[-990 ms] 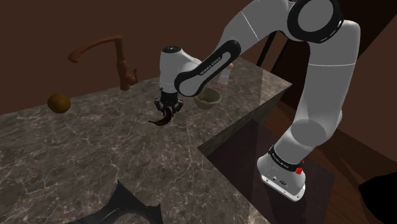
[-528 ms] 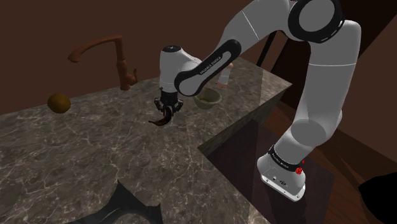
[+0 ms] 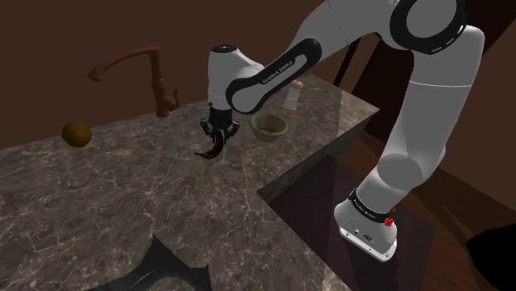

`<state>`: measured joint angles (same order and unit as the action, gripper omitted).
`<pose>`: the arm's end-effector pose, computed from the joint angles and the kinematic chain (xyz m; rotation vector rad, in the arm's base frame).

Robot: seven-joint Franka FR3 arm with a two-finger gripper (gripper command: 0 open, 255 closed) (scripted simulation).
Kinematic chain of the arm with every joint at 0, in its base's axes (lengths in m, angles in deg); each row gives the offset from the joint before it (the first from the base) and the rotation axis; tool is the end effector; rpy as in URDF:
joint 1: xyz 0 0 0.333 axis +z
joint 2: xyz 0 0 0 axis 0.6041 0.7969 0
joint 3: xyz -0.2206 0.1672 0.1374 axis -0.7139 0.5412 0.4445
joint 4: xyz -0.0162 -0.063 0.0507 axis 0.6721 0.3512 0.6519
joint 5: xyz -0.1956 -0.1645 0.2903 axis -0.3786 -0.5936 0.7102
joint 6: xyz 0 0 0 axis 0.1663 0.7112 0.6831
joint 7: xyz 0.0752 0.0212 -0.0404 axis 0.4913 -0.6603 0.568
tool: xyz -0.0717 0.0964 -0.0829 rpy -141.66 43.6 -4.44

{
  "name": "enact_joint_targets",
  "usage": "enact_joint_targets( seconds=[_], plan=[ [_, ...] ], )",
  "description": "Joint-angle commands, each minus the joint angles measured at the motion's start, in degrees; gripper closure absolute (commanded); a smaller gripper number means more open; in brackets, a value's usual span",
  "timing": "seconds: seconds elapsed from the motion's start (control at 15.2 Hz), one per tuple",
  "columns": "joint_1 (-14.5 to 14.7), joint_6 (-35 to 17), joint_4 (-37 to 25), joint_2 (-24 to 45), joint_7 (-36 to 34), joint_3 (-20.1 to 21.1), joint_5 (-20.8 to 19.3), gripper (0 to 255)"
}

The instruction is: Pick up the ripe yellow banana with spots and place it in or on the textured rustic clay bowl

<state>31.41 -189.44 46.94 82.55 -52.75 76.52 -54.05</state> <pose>0.5209 0.2240 0.2321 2.9220 -1.0591 0.0553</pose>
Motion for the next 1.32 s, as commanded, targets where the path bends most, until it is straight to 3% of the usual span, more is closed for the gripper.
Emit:
enact_joint_targets(
  seconds=[0.0, 1.25],
  plan=[
    [-0.35, 1.18, -0.18, -1.17, 0.68, 0.53, 1.02, 255],
    [-2.60, 13.34, -4.68, -10.69, 6.57, 3.29, 9.10, 255]
  ],
)
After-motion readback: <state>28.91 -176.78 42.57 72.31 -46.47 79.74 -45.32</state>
